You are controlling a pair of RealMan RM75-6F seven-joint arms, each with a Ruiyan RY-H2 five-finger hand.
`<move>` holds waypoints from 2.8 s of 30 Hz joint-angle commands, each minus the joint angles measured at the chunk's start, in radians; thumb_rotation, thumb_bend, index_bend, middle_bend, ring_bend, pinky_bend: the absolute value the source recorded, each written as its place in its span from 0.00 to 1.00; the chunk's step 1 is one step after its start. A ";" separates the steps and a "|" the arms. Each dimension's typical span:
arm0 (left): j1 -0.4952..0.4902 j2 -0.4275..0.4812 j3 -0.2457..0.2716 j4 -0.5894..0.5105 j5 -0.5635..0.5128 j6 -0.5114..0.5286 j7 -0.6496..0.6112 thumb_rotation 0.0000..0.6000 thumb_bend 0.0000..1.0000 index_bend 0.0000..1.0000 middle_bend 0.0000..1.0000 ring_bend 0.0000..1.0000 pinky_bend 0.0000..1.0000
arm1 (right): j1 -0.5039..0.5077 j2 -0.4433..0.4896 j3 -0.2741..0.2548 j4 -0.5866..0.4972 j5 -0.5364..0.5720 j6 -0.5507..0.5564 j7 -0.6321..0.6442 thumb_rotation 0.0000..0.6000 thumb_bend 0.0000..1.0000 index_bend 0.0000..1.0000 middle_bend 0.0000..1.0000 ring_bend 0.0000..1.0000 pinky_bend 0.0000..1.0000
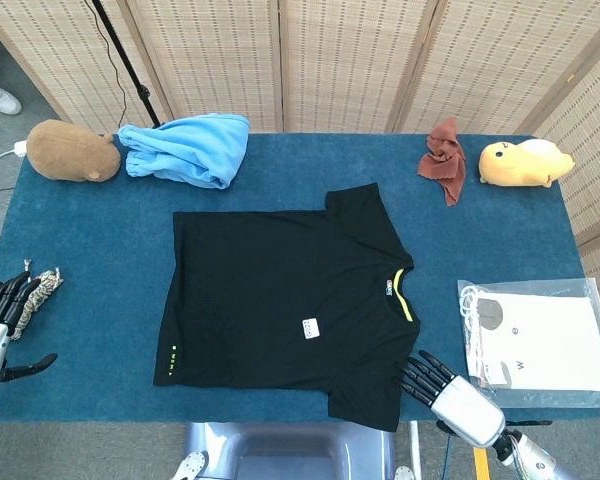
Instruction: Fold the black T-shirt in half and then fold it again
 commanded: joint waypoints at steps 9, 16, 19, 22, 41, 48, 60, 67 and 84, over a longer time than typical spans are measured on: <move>0.002 -0.001 -0.003 0.000 -0.003 0.003 0.001 1.00 0.00 0.00 0.00 0.00 0.00 | 0.021 -0.080 -0.006 0.085 0.026 0.011 0.041 1.00 0.00 0.04 0.00 0.00 0.00; 0.002 -0.001 -0.003 -0.002 -0.005 0.000 0.003 1.00 0.00 0.00 0.00 0.00 0.00 | 0.027 -0.104 -0.023 0.105 0.029 0.013 0.038 1.00 0.00 0.04 0.00 0.00 0.00; 0.002 0.001 -0.001 -0.002 -0.004 -0.001 -0.002 1.00 0.00 0.00 0.00 0.00 0.00 | 0.030 -0.117 -0.024 0.117 0.033 0.019 0.049 1.00 0.00 0.03 0.00 0.00 0.00; 0.003 0.003 -0.001 -0.001 -0.002 0.001 -0.008 1.00 0.00 0.00 0.00 0.00 0.00 | 0.035 -0.134 -0.022 0.143 0.033 0.032 0.053 1.00 0.00 0.03 0.00 0.00 0.00; 0.007 0.006 -0.001 -0.002 -0.003 0.005 -0.017 1.00 0.00 0.00 0.00 0.00 0.00 | 0.063 -0.204 -0.035 0.199 0.042 0.039 0.051 1.00 0.00 0.04 0.00 0.00 0.00; 0.006 0.005 -0.001 0.000 -0.007 -0.001 -0.017 1.00 0.00 0.00 0.00 0.00 0.00 | 0.074 -0.218 -0.027 0.199 0.061 0.039 0.053 1.00 0.00 0.04 0.00 0.00 0.00; 0.006 0.005 -0.003 -0.002 -0.011 -0.004 -0.012 1.00 0.00 0.00 0.00 0.00 0.00 | 0.085 -0.246 -0.026 0.217 0.078 0.038 0.047 1.00 0.00 0.10 0.02 0.00 0.02; 0.008 0.005 -0.002 -0.002 -0.010 -0.002 -0.016 1.00 0.00 0.00 0.00 0.00 0.00 | 0.086 -0.270 -0.027 0.246 0.078 0.056 0.049 1.00 0.00 0.19 0.08 0.02 0.14; 0.006 0.006 -0.004 -0.002 -0.013 -0.008 -0.018 1.00 0.00 0.00 0.00 0.00 0.00 | 0.099 -0.313 -0.037 0.297 0.080 0.095 0.095 1.00 0.41 0.30 0.17 0.10 0.24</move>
